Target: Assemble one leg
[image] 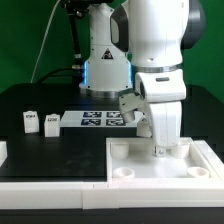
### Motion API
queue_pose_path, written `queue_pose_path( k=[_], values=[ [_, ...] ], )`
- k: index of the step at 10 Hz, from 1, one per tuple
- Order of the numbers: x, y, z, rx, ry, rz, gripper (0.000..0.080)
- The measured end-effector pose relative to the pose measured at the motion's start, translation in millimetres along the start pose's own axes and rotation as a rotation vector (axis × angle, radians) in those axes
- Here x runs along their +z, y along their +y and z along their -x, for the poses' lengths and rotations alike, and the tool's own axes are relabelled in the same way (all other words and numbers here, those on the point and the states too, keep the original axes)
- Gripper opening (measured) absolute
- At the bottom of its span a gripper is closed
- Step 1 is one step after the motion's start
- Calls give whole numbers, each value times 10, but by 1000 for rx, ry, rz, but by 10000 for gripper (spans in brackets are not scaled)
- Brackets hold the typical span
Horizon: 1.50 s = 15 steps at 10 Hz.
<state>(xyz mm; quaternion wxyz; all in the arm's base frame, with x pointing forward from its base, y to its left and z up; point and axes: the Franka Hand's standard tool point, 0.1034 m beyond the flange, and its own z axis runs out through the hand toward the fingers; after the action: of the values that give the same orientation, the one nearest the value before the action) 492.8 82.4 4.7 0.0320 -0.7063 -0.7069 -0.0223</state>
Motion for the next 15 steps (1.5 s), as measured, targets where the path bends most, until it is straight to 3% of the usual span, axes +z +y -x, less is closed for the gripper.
queue_pose_path(
  k=[1, 2, 7, 8, 11, 15],
  values=[
    [0, 0, 1, 0, 0, 0, 557],
    [0, 0, 2, 0, 0, 0, 620],
    [-4, 0, 2, 3, 0, 1, 649],
    [-75, -28, -44, 62, -5, 7, 649],
    [-386, -354, -155, 195, -31, 23, 649],
    [-392, -399, -163, 252, -34, 22, 649]
  ],
)
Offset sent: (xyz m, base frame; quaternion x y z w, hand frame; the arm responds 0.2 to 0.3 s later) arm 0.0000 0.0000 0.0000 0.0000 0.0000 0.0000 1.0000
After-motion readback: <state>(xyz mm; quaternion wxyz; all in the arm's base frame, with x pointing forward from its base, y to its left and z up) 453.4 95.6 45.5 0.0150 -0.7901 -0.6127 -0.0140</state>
